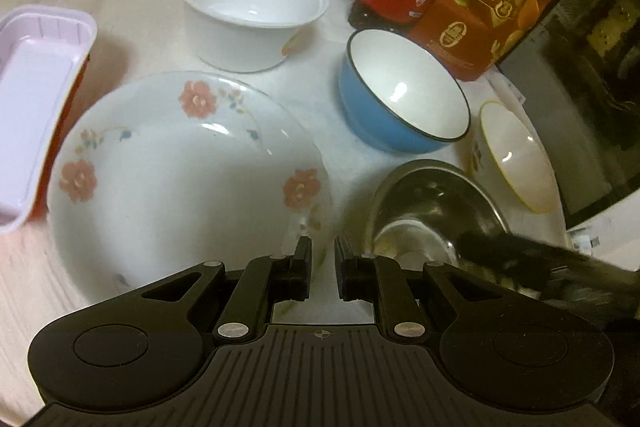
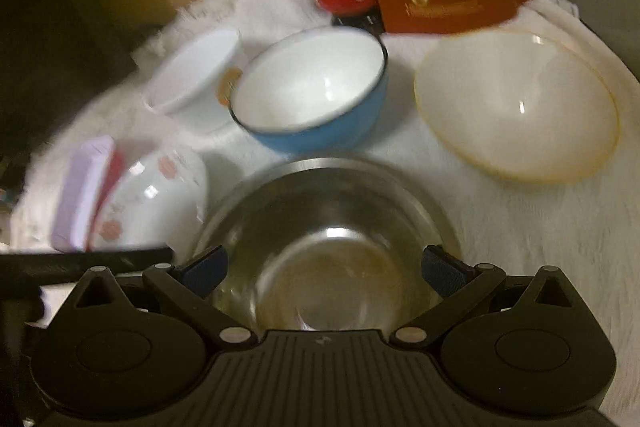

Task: Organize plates and bowls
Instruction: 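Reach the left gripper to the steel bowl rim and close on it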

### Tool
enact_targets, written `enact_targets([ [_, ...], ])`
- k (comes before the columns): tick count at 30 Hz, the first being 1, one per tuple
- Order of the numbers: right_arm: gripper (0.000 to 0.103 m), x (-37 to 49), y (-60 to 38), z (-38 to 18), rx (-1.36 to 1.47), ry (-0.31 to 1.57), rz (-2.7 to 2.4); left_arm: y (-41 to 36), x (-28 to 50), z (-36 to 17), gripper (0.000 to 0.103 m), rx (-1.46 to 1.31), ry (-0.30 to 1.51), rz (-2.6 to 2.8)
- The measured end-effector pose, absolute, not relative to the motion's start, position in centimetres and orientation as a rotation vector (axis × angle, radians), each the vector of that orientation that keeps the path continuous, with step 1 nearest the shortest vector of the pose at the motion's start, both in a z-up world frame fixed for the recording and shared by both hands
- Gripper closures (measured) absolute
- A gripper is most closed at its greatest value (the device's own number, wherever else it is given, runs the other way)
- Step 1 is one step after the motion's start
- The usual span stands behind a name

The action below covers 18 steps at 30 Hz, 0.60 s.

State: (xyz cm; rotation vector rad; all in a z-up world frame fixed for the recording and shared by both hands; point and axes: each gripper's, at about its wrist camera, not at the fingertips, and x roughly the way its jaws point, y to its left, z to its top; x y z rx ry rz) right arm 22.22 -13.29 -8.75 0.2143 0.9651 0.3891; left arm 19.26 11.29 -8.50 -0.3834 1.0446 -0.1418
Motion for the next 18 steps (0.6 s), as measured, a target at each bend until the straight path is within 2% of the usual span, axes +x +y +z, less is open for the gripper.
enact_targets([
  [5, 0.0, 22.3, -15.3, -6.6, 0.217, 0.882, 0.45, 10.9, 18.8, -7.9, 0.088, -0.471, 1.017, -0.124],
  [18, 0.0, 22.7, -16.6, -11.5, 0.289, 1.091, 0.353, 9.1, 18.7, -6.8, 0.088, -0.351, 1.012, -0.165],
])
